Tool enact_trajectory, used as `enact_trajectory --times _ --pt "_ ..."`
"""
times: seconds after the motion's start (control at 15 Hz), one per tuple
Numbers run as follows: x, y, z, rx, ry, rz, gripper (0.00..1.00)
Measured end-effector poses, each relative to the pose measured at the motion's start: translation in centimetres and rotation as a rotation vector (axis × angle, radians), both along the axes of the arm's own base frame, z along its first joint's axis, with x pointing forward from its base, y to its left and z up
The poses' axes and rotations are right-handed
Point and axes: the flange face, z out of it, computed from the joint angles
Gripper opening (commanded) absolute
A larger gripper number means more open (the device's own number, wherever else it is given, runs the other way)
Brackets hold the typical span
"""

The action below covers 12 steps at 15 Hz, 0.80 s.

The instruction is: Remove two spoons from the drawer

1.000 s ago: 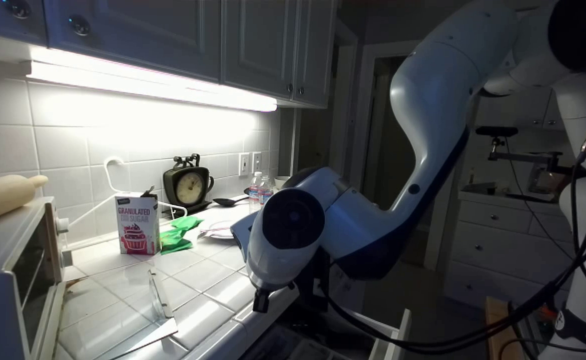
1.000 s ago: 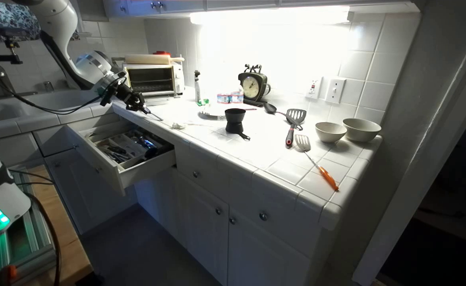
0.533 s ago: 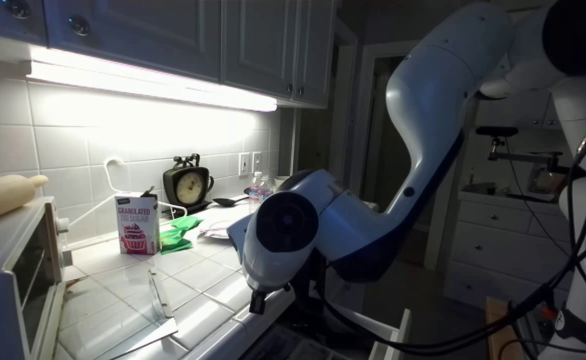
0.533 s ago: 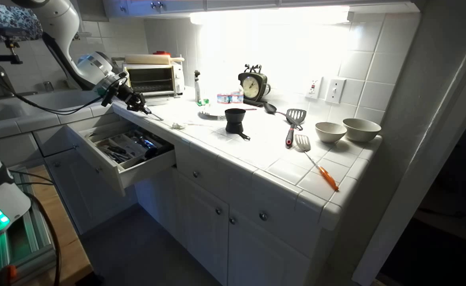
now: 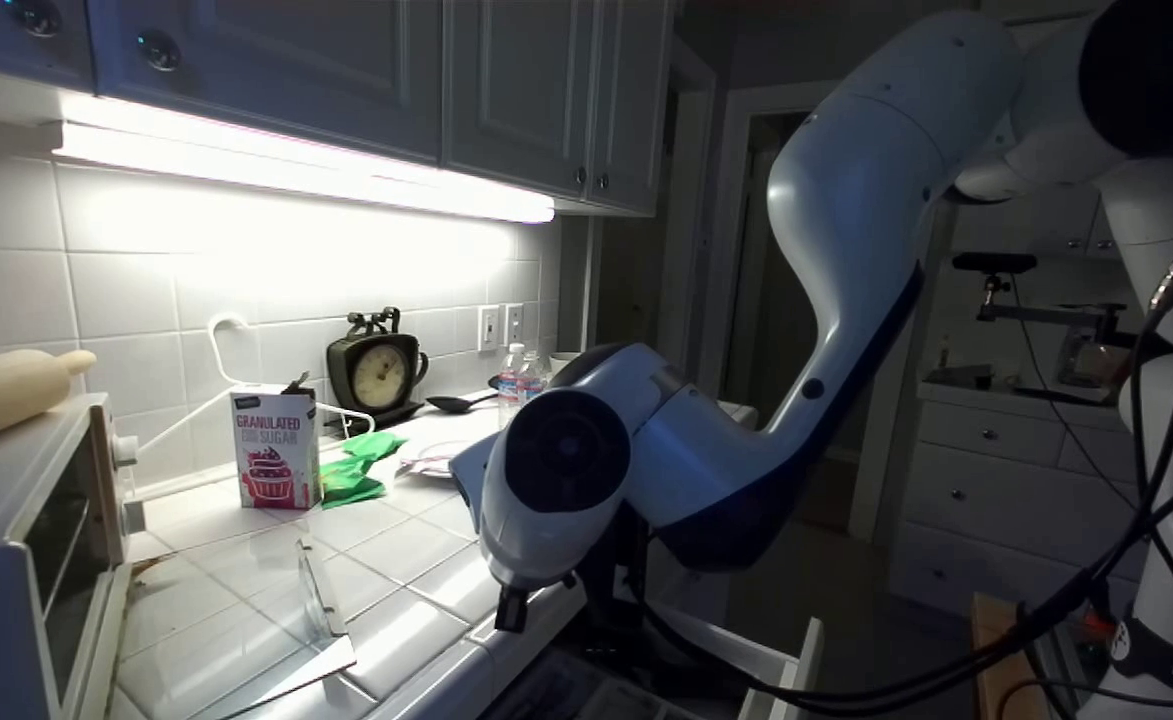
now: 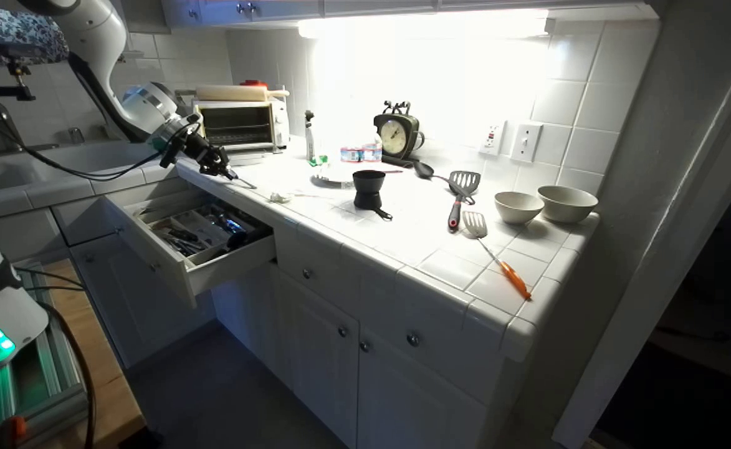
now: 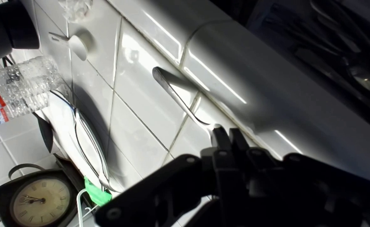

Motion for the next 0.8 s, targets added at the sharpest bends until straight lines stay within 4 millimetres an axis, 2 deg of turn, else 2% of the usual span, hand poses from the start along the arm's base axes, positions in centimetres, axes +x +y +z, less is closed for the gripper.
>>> enact_trajectory --times 0.07,0.2,0.27,0.6,0.8 --pt "-0.01 0.05 -0.09 -0.002 0.001 0.001 0.22" --pt "-0.11 0.14 -0.39 -0.003 0.005 0.004 0.31" --pt "-0.22 0.23 -0.91 -0.001 0.013 0.009 0.3" --pt "0.15 0.17 -0.81 -0.004 0.006 0.005 0.25" --pt "0.15 0.25 -0.84 0.001 0.007 0.005 0.31"
